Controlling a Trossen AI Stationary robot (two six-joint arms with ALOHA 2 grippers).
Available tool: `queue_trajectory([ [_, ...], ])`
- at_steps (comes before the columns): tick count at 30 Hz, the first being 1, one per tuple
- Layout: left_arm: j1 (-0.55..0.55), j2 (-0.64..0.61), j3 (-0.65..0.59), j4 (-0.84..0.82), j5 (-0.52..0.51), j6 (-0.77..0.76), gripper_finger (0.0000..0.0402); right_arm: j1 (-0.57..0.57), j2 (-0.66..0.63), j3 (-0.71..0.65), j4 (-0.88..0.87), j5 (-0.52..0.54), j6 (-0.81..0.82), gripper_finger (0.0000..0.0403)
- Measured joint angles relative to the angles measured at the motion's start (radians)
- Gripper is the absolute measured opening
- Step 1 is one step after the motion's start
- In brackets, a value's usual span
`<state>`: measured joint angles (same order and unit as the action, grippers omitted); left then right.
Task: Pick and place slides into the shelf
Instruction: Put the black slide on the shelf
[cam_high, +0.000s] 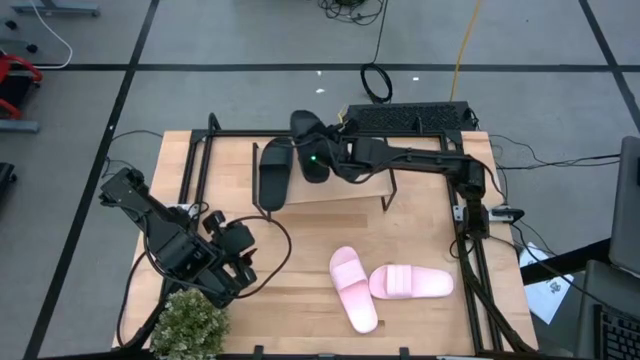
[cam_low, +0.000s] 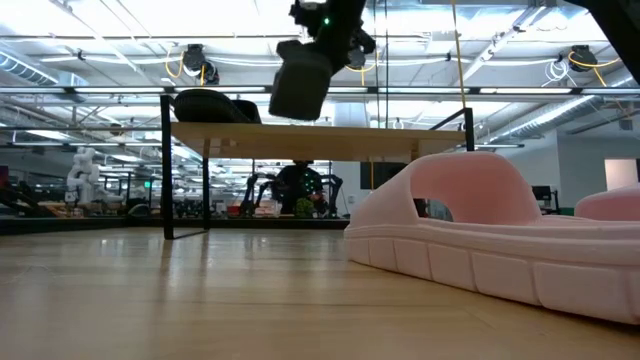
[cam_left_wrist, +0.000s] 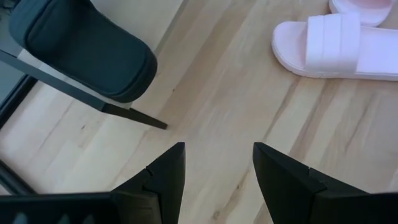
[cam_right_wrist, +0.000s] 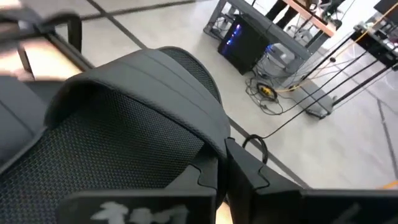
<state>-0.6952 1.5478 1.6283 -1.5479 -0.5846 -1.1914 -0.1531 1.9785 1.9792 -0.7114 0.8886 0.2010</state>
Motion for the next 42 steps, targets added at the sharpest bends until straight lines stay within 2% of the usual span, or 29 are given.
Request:
queue_trajectory([
  [5, 0.000, 0.000, 0.000, -0.007, 0.000, 0.000, 0.0186, 0.000, -0.001, -0.050, 0.003, 0.000, 0.009, 0.0001],
  [13, 0.000, 0.000, 0.000, -0.008, -0.020, -0.028, 0.0186, 0.000, -0.001, -0.056, 0.011, 0.003, 0.122, 0.0001],
  [24, 0.000, 0.000, 0.000, -0.007, -0.019, -0.022, 0.0186, 0.000, -0.001, -0.055, -0.093, -0.001, 0.380, 0.0001],
  [42, 0.000, 0.000, 0.000, -0.007, -0.019, -0.017, 0.0186, 0.005, 0.001, -0.056, -0.137, -0.027, 0.431, 0.0000],
])
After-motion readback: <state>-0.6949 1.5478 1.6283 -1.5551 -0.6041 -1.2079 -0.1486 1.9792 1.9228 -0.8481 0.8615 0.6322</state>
